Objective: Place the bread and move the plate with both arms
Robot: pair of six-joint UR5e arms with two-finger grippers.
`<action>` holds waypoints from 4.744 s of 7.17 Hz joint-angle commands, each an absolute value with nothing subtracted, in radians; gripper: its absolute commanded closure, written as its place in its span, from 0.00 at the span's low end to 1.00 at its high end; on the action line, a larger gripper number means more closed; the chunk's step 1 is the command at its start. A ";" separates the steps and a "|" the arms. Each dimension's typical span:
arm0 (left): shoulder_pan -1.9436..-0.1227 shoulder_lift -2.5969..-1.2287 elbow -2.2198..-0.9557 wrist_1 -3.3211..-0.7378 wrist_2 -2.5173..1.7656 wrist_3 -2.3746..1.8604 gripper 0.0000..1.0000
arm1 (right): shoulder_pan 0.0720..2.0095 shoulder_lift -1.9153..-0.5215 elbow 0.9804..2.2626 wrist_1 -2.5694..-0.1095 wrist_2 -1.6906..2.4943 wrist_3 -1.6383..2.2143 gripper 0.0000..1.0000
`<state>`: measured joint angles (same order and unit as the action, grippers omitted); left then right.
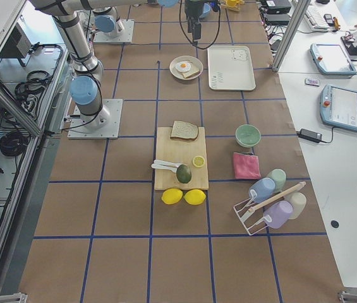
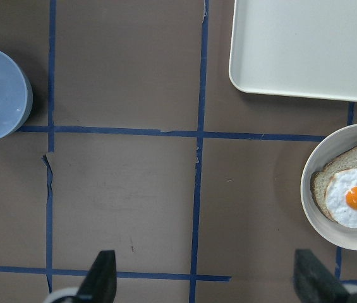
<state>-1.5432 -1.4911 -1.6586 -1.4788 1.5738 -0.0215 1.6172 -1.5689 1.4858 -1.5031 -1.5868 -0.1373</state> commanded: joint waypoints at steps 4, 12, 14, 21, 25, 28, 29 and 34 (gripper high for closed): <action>-1.543 -1.489 -1.660 -1.479 1.575 -0.021 0.00 | 1.618 -1.562 1.471 -1.546 -1.529 -0.132 0.00; -1.543 -1.488 -1.660 -1.479 1.575 -0.021 0.00 | 1.618 -1.545 1.476 -1.551 -1.549 -0.130 0.00; -1.543 -1.488 -1.660 -1.479 1.575 -0.021 0.00 | 1.615 -1.545 1.477 -1.545 -1.549 -0.130 0.00; -1.543 -1.488 -1.658 -1.479 1.574 -0.021 0.00 | 1.614 -1.545 1.479 -1.548 -1.551 -0.130 0.00; -1.543 -1.488 -1.658 -1.479 1.575 -0.021 0.00 | 1.612 -1.545 1.494 -1.548 -1.551 -0.129 0.00; -1.542 -1.488 -1.658 -1.479 1.575 -0.021 0.00 | 1.589 -1.546 1.496 -1.539 -1.551 -0.129 0.00; -1.542 -1.488 -1.658 -1.479 1.575 -0.021 0.00 | 1.589 -1.546 1.496 -1.543 -1.549 -0.129 0.00; -1.542 -1.488 -1.658 -1.479 1.575 -0.021 0.00 | 1.588 -1.546 1.514 -1.548 -1.549 -0.130 0.00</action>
<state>-1.5421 -1.4880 -1.6582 -1.4794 1.5754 -0.0215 1.5880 -1.5457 1.5087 -1.5465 -1.5493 -0.1302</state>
